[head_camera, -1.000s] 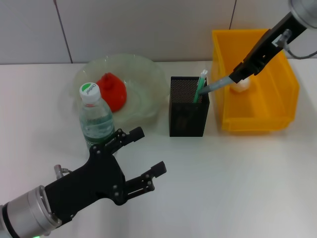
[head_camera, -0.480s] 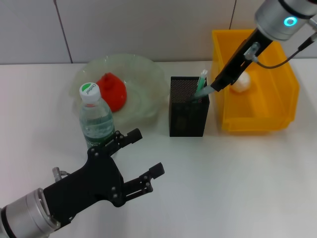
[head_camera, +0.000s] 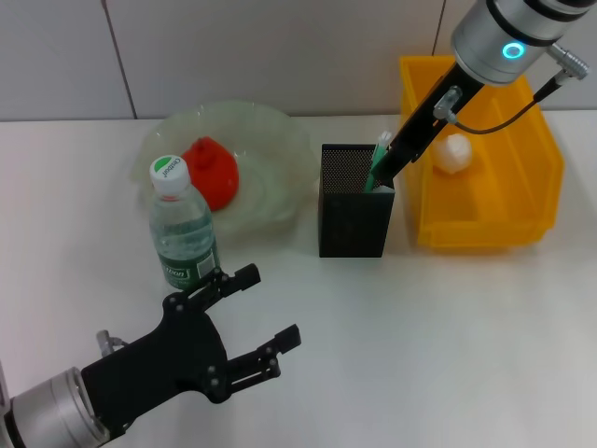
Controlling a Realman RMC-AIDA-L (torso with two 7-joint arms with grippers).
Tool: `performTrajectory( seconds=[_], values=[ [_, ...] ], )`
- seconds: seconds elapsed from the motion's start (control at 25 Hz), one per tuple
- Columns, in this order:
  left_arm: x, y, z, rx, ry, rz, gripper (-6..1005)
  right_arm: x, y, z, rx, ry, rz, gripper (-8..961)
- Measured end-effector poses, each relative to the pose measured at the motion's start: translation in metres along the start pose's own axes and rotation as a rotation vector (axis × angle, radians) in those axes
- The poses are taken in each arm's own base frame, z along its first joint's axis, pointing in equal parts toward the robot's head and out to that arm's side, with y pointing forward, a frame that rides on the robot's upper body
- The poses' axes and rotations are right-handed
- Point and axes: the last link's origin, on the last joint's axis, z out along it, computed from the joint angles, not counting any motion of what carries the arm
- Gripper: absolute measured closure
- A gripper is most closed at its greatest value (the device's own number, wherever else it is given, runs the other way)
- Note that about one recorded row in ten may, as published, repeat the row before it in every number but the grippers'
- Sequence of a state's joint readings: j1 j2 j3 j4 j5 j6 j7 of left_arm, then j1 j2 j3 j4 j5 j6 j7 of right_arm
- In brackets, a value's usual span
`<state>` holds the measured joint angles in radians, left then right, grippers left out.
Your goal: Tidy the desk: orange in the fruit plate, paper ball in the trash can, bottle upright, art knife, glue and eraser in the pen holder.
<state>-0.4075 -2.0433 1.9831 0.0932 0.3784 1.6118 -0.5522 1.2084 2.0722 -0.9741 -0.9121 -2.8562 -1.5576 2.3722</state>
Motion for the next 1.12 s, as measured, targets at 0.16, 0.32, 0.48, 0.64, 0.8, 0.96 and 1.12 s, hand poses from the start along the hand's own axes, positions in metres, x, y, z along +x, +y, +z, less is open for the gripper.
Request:
performTrajectory(
  seconds=[0.16,0.32,0.48,0.64,0.8,0.96,1.12],
  values=[
    [-0.003,-0.001,-0.004,0.013,-0.020,-0.003,152,-0.001,0.000,-0.005,0.010,-0.033,0.008,409],
    [-0.004,-0.001,-0.005,0.016,-0.022,-0.004,152,0.003,-0.002,-0.014,0.002,-0.128,0.030,323],
    [-0.003,-0.001,-0.006,0.016,-0.023,-0.009,152,0.026,-0.001,-0.031,-0.075,-0.378,0.074,323],
    [-0.004,0.000,-0.008,0.002,-0.031,-0.028,152,0.069,0.005,-0.034,-0.186,-0.645,0.082,324],
    [-0.004,0.000,-0.013,-0.023,-0.058,-0.069,152,0.121,0.019,-0.023,-0.302,-0.894,0.056,324],
    [-0.003,-0.004,-0.023,-0.052,-0.097,-0.107,152,0.183,0.043,0.013,-0.429,-1.038,0.072,323],
    [-0.002,-0.007,-0.029,-0.068,-0.126,-0.124,152,0.210,0.060,0.035,-0.471,-1.054,0.078,323]
  ],
)
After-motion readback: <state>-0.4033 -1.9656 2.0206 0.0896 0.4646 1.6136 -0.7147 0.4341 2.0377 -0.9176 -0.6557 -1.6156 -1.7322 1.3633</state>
